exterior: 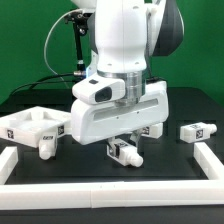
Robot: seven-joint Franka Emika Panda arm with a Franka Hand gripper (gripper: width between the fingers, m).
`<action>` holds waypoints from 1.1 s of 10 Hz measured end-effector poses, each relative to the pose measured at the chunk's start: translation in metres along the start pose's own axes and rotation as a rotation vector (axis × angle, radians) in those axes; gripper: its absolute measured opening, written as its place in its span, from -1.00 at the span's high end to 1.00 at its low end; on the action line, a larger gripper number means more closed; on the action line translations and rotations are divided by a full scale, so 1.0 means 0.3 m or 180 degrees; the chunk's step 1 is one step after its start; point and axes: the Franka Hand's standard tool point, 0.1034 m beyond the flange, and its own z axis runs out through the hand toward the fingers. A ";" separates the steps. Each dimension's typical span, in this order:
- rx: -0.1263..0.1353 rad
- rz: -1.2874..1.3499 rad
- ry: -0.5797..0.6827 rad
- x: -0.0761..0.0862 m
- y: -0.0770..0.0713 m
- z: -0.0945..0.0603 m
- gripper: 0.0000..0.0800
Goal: Assemble one leg
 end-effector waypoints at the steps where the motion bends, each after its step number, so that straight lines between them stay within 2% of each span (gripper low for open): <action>1: 0.0029 0.0094 -0.0042 -0.058 -0.022 -0.044 0.29; 3: 0.0052 0.0259 -0.0109 -0.212 -0.065 -0.128 0.29; 4: 0.0054 0.0271 -0.0113 -0.245 -0.083 -0.137 0.29; 8: 0.0064 0.0266 -0.0129 -0.239 -0.080 -0.120 0.29; 9: 0.0024 0.0553 -0.0044 -0.276 -0.094 -0.101 0.29; 10: 0.0039 0.0849 -0.0061 -0.358 -0.140 -0.055 0.29; 11: 0.0062 0.1078 -0.0081 -0.397 -0.161 -0.010 0.29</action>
Offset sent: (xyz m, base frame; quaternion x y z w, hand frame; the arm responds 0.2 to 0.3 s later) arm -0.0620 -0.0062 0.0256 0.0032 0.0142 0.0835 0.9964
